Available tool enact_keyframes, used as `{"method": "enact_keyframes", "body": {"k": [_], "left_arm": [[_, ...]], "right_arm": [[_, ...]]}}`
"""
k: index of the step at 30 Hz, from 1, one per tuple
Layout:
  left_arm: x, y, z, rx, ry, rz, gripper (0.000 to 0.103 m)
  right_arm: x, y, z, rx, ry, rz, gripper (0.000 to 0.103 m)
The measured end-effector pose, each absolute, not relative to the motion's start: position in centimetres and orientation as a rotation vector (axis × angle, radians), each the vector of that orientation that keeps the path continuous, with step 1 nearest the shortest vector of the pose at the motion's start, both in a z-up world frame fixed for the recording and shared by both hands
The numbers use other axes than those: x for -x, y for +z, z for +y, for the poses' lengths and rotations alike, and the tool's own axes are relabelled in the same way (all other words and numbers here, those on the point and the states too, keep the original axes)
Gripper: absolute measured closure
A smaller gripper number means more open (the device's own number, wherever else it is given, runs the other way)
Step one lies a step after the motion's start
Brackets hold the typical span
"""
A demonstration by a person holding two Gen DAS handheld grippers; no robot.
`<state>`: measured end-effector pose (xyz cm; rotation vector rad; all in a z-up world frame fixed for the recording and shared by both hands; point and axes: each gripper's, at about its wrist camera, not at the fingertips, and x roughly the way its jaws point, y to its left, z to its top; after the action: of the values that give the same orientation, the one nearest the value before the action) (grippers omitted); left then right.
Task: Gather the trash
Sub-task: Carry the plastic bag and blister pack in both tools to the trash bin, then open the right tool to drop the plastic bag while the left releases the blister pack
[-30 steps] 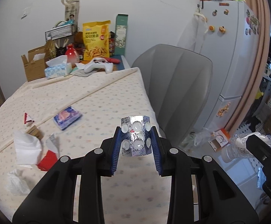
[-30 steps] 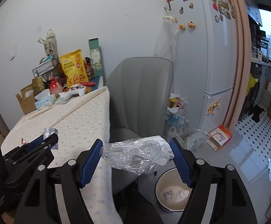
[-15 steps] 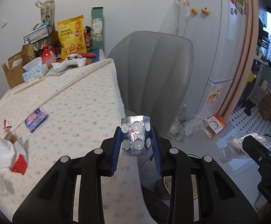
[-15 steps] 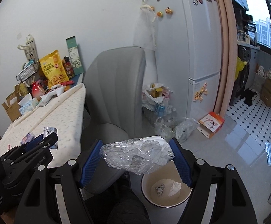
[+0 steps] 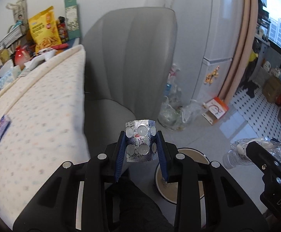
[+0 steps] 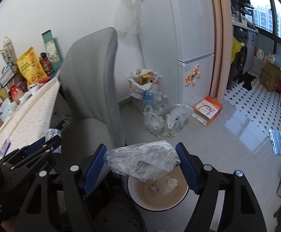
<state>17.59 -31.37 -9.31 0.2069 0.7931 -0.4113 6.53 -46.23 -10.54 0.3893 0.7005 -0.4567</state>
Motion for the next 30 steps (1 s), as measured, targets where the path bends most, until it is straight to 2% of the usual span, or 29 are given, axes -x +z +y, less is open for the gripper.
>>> {"method": "enact_keyframes", "body": {"k": [11, 17, 30], "left_arm": [[-19.2, -11.7, -33.7, -0.231, -0.407, 0.846, 0.072], [-18.8, -11.8, -34.2, -0.237, -0.423, 0.851, 0.072], [-15.7, -12.5, -39.4, -0.285, -0.551, 0.871, 0.072]], "right_arm": [[-8.2, -13.5, -49.7, -0.457, -0.443, 0.734, 0.028], [-6.2, -13.6, -51.0, -0.459, -0.507, 0.728, 0.020], [0.2, -13.5, -55.0, -0.501, -0.678, 0.709, 0.019]]}}
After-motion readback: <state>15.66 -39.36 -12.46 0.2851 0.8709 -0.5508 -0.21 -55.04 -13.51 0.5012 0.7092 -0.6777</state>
